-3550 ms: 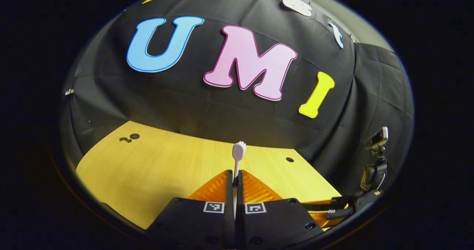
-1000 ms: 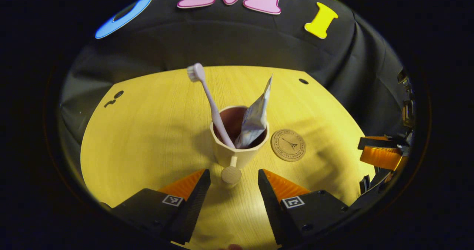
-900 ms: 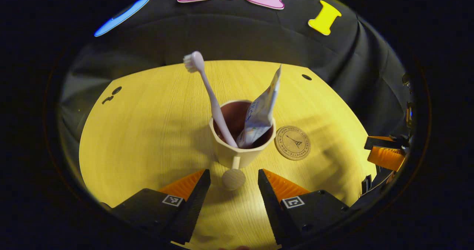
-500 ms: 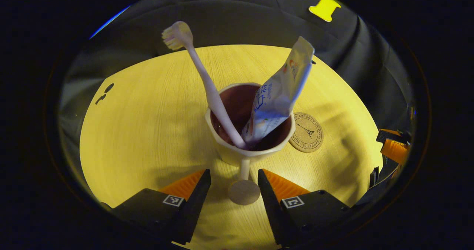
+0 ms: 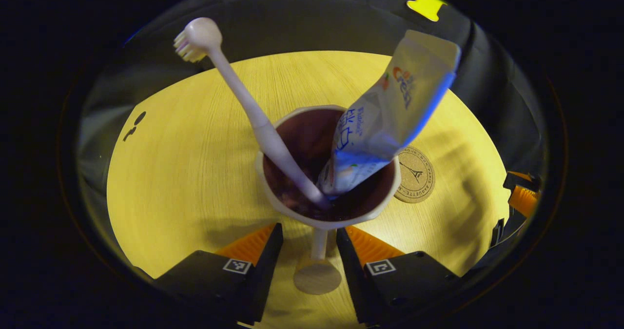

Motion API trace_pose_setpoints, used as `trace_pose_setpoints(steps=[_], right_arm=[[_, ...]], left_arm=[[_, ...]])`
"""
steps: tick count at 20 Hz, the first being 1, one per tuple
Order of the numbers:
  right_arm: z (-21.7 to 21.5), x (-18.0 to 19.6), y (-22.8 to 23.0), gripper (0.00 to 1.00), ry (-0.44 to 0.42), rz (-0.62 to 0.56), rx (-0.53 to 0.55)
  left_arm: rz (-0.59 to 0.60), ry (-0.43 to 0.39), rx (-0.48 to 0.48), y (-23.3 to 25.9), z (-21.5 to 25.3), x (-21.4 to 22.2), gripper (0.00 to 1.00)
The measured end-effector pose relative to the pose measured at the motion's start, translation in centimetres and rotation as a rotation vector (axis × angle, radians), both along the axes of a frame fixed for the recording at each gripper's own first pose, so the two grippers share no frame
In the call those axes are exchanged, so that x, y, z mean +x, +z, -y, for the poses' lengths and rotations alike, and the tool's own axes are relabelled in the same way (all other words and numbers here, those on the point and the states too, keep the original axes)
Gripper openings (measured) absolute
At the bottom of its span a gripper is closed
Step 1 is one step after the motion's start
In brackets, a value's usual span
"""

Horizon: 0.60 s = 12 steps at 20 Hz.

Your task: Put the toothbrush and toothpaste on the desktop into the cup, then pick up the cup and place it on the coaster on the desktop.

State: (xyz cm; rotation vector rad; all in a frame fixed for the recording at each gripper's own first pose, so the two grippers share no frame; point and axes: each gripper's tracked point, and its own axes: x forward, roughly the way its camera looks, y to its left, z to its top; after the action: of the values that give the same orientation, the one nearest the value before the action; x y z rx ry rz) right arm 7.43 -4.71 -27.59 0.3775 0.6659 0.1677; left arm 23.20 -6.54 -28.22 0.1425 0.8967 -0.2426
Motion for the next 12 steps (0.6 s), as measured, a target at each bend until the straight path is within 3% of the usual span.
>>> trace_pose_setpoints(steps=[2,5,7,12], right_arm=[[0.16,-0.11,-0.27,0.7,-0.002,-0.006,-0.002],[0.35,-0.29,-0.64,0.7,-0.011,-0.014,0.003],[0.22,-0.39,-0.79,0.7,-0.009,-0.018,0.005],[0.07,-0.53,-0.76,0.7,-0.004,-0.013,0.001]], left_arm=[[-0.009,-0.011,-0.016,-0.07,0.43,-0.07,0.63],[-0.003,-0.011,0.002,-0.19,0.37,0.05,0.36],[0.0,-0.01,-0.001,-0.05,0.33,0.07,0.28],[0.018,-0.002,-0.018,0.0,0.3,0.11,0.29]])
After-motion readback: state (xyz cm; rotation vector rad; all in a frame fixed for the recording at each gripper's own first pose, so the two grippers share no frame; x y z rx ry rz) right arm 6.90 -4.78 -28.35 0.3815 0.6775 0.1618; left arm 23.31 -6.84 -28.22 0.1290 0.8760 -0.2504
